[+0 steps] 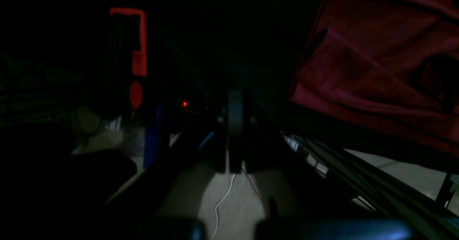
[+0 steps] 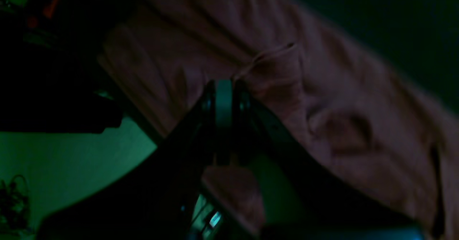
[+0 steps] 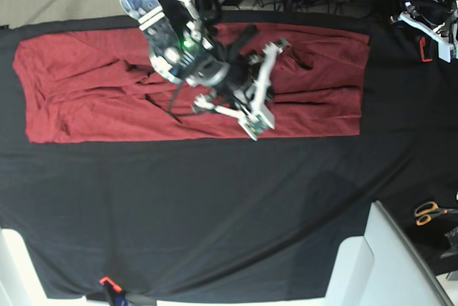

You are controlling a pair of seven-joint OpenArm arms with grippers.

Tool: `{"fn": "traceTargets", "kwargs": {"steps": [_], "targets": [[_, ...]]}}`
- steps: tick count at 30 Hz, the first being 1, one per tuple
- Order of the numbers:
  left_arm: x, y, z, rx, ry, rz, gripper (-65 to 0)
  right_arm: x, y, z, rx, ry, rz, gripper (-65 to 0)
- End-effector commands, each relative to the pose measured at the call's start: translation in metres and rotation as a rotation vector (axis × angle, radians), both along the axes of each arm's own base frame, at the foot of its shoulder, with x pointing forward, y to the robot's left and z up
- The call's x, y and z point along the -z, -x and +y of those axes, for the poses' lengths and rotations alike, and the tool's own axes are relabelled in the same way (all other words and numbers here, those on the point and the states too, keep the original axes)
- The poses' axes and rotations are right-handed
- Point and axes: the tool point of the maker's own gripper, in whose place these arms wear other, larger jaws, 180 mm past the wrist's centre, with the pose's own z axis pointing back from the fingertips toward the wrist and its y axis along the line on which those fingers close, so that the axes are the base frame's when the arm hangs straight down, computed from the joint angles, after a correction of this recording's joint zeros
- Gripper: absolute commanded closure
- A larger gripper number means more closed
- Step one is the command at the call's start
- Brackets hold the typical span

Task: Fold the T-shirt properly
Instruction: 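Release the sleeve and move the right gripper along the strip's middle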

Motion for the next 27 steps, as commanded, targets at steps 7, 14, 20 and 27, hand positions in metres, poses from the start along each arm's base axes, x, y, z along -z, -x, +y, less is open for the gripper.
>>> {"fn": "traceTargets", "kwargs": {"steps": [7, 14, 20, 27], "targets": [[-0.009, -0.005, 0.006, 0.008, -0.022, -0.03, 0.0, -0.002, 0.014, 0.039, -0.143, 0.002, -0.023, 0.0], [-0.009, -0.004, 0.006, 0.008, -0.022, -0.029, 0.0, 0.001, 0.018, 0.057, -0.236, 0.036, -0.052, 0.0], [-0.009, -0.005, 0.006, 0.008, -0.022, -0.03, 0.0, 0.0, 0.016, 0.062, -0.244, 0.035, -0.057, 0.0], [-0.01, -0.008, 0.005, 0.01, -0.021, -0.036, 0.0, -0.012, 0.007, 0.068, -0.236, -0.014, -0.112, 0.0]]}}
